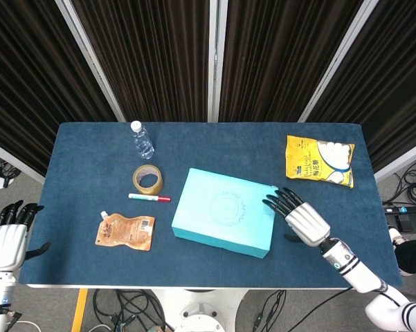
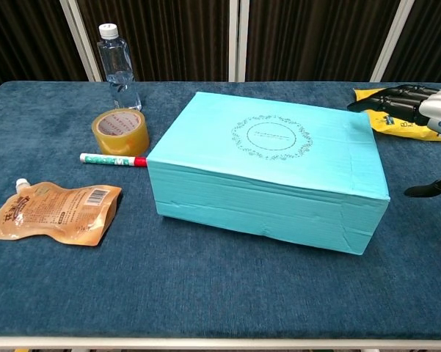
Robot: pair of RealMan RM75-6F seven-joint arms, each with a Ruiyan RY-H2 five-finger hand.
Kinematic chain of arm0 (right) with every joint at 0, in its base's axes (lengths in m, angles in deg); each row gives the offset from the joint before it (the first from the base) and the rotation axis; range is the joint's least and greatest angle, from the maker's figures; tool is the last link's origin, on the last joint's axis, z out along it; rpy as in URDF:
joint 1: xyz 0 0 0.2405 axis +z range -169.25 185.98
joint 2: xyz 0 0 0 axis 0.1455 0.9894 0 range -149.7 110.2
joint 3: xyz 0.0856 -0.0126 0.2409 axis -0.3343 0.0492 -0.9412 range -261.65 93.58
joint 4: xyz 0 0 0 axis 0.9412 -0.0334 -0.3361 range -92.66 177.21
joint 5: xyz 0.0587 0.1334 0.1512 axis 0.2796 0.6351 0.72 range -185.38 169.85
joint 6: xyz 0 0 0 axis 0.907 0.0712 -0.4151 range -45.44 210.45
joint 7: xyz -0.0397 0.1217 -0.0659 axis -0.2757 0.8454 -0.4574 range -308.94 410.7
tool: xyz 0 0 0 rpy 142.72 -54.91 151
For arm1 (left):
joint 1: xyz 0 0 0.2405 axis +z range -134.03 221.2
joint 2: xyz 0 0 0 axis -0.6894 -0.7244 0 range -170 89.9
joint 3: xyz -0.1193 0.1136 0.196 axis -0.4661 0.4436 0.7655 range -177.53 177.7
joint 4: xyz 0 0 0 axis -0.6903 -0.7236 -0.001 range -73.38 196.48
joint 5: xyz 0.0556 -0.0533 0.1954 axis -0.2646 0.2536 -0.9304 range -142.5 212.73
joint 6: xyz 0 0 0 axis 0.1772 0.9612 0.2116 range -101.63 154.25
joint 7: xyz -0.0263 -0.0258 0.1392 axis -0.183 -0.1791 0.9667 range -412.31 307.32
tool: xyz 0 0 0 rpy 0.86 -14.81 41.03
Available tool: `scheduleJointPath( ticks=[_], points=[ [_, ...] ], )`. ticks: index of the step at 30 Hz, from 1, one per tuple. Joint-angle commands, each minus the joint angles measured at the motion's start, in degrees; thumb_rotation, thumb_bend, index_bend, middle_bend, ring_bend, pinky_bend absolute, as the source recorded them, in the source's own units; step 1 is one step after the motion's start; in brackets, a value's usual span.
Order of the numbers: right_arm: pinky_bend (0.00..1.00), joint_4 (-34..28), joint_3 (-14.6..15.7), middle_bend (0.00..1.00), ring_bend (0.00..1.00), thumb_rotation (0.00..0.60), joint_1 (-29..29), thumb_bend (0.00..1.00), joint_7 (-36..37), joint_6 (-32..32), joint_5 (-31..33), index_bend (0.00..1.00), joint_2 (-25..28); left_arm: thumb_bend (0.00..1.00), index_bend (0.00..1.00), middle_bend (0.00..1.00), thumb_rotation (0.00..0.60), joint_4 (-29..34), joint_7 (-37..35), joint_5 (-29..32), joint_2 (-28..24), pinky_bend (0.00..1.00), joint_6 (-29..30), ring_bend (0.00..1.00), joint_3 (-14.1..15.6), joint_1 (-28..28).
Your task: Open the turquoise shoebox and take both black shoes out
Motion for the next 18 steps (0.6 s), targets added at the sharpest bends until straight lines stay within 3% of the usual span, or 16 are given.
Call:
scheduleJointPath(
  ticks=[1, 8, 18],
  points=[
    [0.00, 2.40, -0.16, 0.09, 0.00, 0.600, 1.08, 0.00, 0.96, -1.13, 0.54, 0.00, -0.83, 0.02, 0.23, 0.18, 0.600, 0.28, 0.23, 0.10, -0.11, 0.12, -0.01, 0.08, 0.03, 0.07],
    [0.00, 14.11, -0.73, 0.11, 0.00, 0.600, 3.87, 0.00, 2.37, 1.51, -1.79, 0.01, -7.87, 0.02, 0.23, 0.18, 0.600, 1.45, 1.24, 0.29, -0.61, 0.12, 0.42, 0.08, -0.03, 0.37],
    [0.00, 27.85, -0.08, 0.16, 0.00, 0.600, 5.01, 0.00, 7.03, 7.09, -2.86, 0.10, -15.78, 0.02, 0.23, 0.18, 0.600, 2.73, 2.12, 0.27, -1.13, 0.12, 0.55, 0.08, 0.12, 0.61]
  ],
)
